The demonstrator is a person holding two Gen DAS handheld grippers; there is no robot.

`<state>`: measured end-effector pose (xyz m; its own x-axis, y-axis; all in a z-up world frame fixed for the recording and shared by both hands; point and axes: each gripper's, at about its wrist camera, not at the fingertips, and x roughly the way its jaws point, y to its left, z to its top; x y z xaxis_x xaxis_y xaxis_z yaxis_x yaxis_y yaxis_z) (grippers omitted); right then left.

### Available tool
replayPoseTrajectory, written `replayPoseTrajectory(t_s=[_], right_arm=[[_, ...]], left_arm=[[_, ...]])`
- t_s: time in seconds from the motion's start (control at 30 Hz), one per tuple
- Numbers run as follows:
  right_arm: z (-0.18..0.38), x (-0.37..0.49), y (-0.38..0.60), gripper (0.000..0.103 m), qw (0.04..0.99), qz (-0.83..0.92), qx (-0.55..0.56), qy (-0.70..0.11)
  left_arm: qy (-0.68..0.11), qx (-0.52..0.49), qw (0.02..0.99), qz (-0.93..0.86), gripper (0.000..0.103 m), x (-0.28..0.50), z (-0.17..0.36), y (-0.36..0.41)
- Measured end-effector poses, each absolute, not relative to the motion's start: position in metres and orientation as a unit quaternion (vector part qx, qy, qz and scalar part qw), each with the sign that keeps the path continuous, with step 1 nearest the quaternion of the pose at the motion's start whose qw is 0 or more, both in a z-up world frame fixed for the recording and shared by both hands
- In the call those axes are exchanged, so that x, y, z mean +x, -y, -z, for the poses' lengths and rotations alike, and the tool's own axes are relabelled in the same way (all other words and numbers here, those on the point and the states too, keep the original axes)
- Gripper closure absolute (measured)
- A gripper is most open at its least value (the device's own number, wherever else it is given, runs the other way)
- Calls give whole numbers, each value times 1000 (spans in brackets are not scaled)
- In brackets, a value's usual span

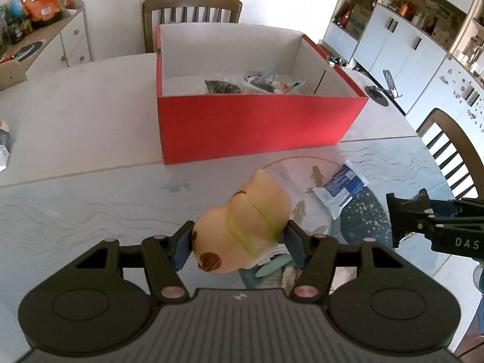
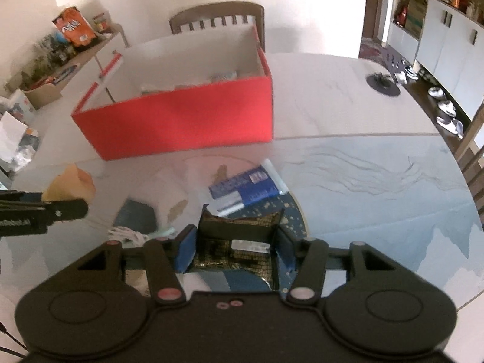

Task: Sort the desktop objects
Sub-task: 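Lift and carry the yellow toy and dark packet with both tools to the red box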

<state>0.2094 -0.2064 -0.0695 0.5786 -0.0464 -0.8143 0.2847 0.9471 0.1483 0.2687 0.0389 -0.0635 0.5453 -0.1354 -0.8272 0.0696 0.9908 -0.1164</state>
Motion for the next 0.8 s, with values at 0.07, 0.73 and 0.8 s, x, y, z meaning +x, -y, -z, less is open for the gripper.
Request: replayPoseTrajectory(t_s=[0.07,0.73,0.8], right_arm=[[62,210,203,48,882,87,131,-444],[-11,216,182,48,903,48,128,-407],[-19,218,181,48,907,43,126,-400]], left_arm=[[-473,-34,879,57,41,266,58,-37],[-461,-32,884,70,41,255,-5,-22],[-454,-32,888,72,41,255,-13,-20]])
